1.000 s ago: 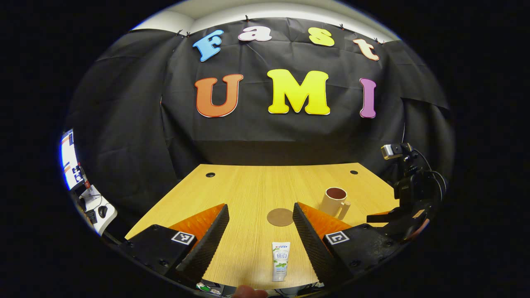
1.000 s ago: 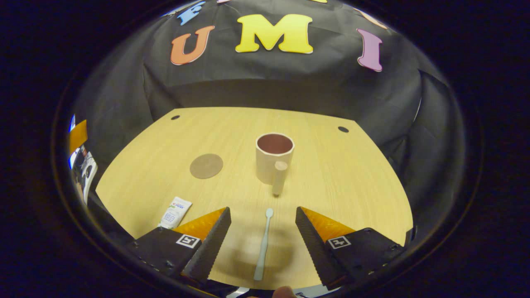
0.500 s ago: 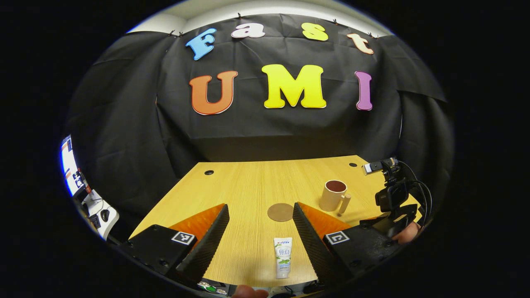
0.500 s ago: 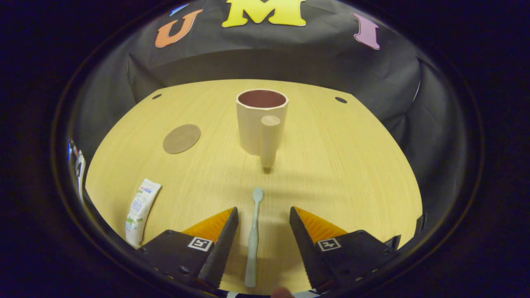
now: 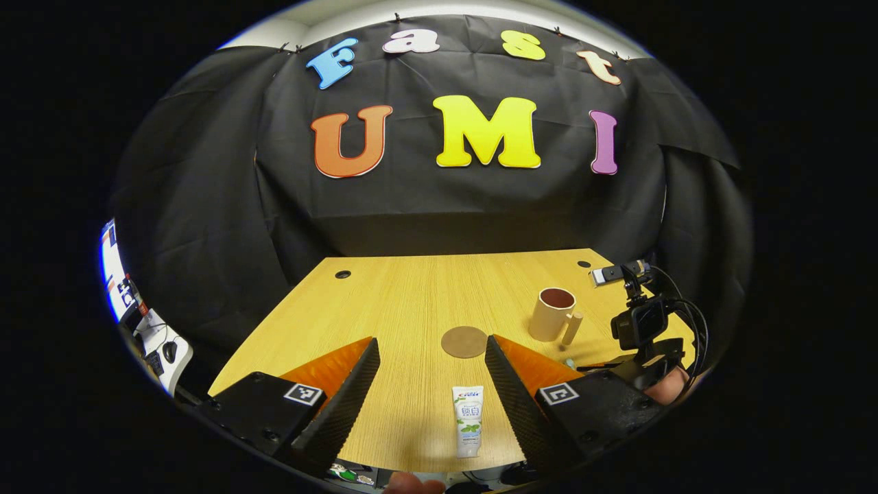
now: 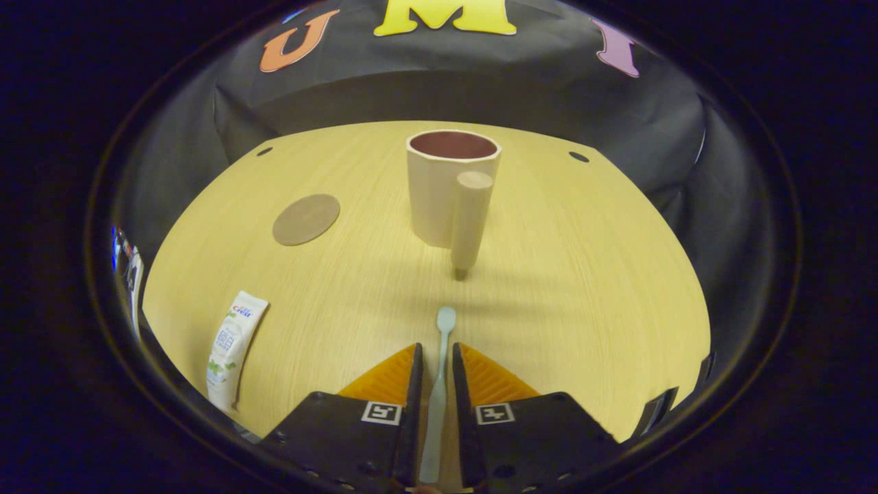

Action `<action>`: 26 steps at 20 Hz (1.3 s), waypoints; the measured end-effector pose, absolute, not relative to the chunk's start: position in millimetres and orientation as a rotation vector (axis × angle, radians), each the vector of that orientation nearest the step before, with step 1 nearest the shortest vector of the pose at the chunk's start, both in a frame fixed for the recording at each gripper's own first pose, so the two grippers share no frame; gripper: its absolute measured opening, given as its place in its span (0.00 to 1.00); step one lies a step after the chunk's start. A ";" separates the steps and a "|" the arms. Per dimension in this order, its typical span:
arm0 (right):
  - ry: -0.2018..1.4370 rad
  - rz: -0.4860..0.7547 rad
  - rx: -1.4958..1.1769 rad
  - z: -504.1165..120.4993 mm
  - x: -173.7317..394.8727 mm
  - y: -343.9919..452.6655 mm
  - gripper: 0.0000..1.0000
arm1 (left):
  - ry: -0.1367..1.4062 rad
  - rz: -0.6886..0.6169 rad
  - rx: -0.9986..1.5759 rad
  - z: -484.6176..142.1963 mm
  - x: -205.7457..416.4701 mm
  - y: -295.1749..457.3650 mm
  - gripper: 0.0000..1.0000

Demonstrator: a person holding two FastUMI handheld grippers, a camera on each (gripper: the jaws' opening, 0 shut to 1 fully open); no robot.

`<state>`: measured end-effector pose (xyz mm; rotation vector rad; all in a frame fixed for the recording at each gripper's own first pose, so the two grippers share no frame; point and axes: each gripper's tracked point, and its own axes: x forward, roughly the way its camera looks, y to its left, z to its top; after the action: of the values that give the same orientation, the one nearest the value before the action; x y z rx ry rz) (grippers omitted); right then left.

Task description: Put the toothbrush and toothpaste on the desktop into the cup, then pick up the cup and place it on the coaster on the desktop.

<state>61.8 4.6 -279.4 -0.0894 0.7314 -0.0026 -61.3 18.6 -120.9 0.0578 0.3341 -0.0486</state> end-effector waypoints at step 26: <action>0.451 0.042 0.058 -146.6 10.2 -8.3 0.00 | 0.683 -0.160 0.021 -304.8 -71.9 -18.5 0.95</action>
<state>10.2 -8.3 -146.6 0.0584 0.4509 0.0423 -71.9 -18.5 -304.8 0.0210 0.6829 -0.1602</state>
